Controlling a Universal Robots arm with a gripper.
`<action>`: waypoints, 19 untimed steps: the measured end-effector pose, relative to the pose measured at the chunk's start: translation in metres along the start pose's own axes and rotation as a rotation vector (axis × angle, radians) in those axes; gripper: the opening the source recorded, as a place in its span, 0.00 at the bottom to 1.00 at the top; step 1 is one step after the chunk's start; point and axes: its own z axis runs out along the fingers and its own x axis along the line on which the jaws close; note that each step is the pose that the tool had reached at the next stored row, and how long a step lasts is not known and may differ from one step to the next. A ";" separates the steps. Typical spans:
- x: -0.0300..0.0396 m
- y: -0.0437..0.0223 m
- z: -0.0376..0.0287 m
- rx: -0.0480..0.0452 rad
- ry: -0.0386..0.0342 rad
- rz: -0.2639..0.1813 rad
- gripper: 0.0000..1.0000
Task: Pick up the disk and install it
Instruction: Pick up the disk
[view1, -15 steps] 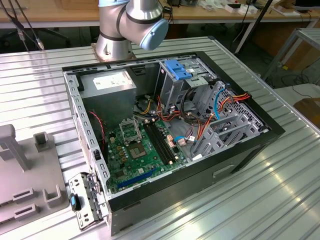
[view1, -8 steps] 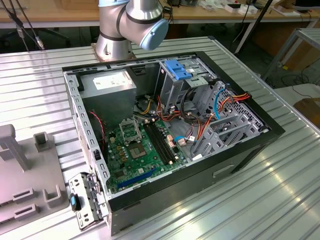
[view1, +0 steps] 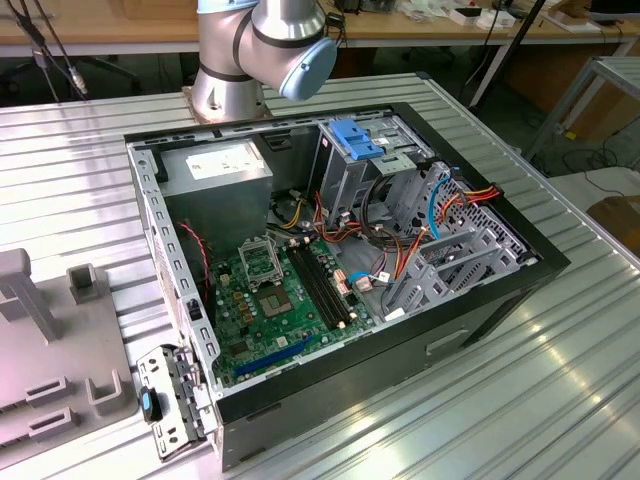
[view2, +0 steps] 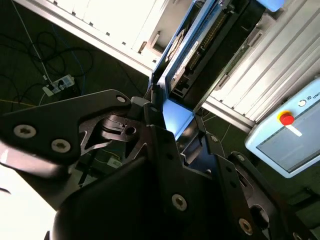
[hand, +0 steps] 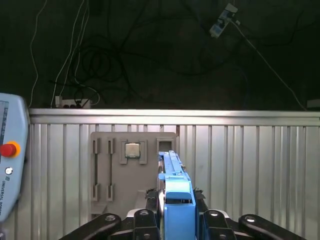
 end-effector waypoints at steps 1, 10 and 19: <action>0.0000 0.0000 -0.0031 0.0001 -0.0001 0.000 0.37; -0.0004 -0.0001 -0.0461 -0.0001 0.0000 0.000 0.37; -0.0004 -0.0001 -0.0462 0.0000 -0.0001 0.000 0.37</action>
